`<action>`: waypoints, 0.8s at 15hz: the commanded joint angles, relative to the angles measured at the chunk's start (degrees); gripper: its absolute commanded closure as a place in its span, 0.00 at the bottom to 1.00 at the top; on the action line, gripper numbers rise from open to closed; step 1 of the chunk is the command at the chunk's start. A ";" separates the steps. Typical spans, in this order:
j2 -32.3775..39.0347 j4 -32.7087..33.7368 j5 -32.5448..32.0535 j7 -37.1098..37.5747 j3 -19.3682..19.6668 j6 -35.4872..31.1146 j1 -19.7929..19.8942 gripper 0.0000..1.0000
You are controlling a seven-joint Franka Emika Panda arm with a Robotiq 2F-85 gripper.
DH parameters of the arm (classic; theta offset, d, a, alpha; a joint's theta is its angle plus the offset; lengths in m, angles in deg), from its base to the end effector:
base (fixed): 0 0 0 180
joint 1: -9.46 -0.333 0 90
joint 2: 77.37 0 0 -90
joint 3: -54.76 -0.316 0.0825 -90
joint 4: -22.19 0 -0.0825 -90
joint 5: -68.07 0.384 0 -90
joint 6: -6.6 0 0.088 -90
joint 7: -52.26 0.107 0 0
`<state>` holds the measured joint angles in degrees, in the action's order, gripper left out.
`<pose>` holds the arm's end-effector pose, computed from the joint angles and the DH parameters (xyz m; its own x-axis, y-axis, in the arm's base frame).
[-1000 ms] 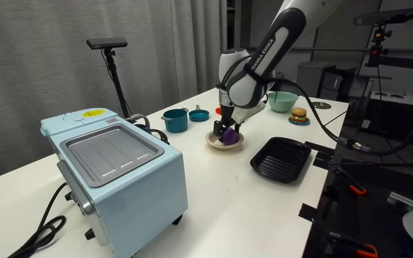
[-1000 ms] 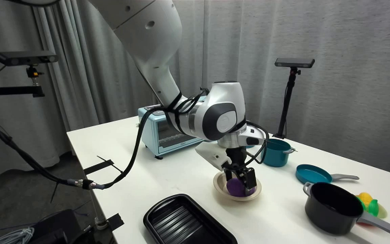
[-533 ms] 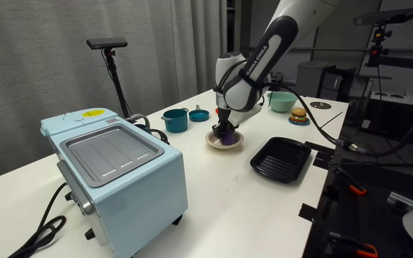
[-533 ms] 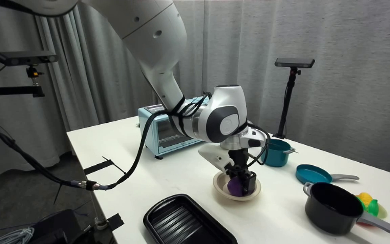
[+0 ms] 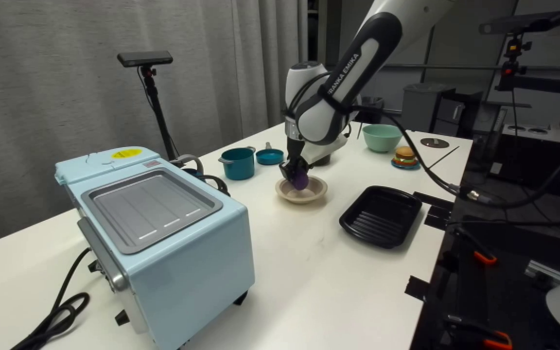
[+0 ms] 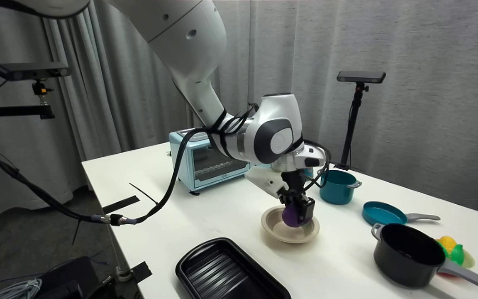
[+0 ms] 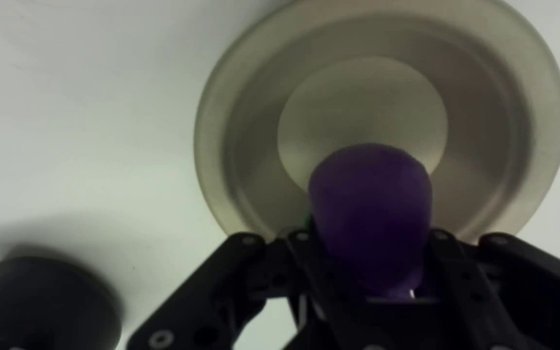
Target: Move the purple object from the plate to the table
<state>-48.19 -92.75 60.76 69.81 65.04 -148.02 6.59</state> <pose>0.6204 -0.0721 0.2209 0.9378 -0.2731 0.2145 -0.2995 -0.9487 0.1013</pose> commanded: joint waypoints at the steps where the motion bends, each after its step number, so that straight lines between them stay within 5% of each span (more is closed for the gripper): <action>1: -2.81 0.99 1.05 0.88 0.23 0.94 -0.30 0.93; 5: -6.28 0.45 0.82 2.06 0.63 0.25 -0.23 0.93; 12: -12.48 0.68 1.43 -1.74 1.85 2.67 5.97 0.93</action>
<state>-57.55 -90.98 61.47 70.29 66.40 -147.24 10.67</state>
